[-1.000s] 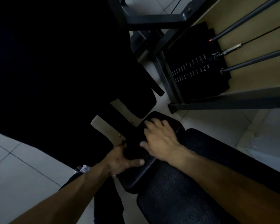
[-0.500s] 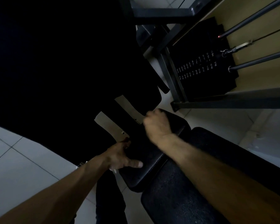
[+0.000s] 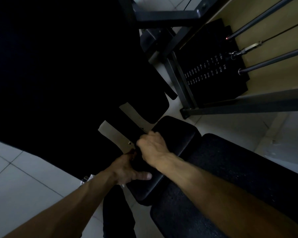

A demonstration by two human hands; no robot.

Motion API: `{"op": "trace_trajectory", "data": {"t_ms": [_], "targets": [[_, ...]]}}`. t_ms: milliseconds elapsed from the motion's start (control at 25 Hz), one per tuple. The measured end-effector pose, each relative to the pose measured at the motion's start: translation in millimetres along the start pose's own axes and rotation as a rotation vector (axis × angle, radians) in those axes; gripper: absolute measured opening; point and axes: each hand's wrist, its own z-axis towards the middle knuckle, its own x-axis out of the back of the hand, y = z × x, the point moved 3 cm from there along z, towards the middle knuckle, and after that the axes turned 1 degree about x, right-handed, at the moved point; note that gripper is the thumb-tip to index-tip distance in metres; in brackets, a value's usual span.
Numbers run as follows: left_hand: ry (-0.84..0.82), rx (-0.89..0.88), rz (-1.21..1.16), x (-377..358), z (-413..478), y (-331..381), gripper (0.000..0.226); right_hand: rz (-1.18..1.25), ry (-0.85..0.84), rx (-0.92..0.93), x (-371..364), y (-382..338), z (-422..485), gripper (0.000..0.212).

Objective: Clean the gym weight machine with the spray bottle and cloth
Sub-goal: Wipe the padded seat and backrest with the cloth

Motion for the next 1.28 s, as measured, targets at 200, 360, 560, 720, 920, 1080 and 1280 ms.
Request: {"op": "trace_trajectory", "data": {"t_ms": [200,360,560,720,920,1080,1280], "targets": [[-0.018,0.047,-0.026,3.9,1.4,2.1,0.114,-0.097,0.164,-0.26,26.7,85.0,24.6,0.03],[-0.019,0.046,-0.045,-0.9,4.8,-2.8,0.112,-0.054,0.205,-0.273,20.8,67.5,16.4,0.025],[-0.071,0.037,-0.071,-4.0,3.8,7.8,0.115,0.026,0.004,0.168,-3.1,46.1,-38.3,0.046],[-0.064,0.071,-0.109,-4.1,2.2,7.6,0.132,0.031,0.215,-0.153,33.7,150.0,-35.2,0.043],[-0.054,0.075,-0.061,-7.9,7.0,8.9,0.107,0.087,0.127,0.107,17.8,47.4,-73.3,0.048],[-0.053,0.054,-0.067,-6.8,0.7,12.1,0.112,0.054,0.105,0.211,37.4,66.8,-95.9,0.051],[-0.053,0.052,-0.144,-8.4,-0.7,7.6,0.117,-0.011,0.279,-0.046,51.0,105.6,-88.1,0.042]]}}
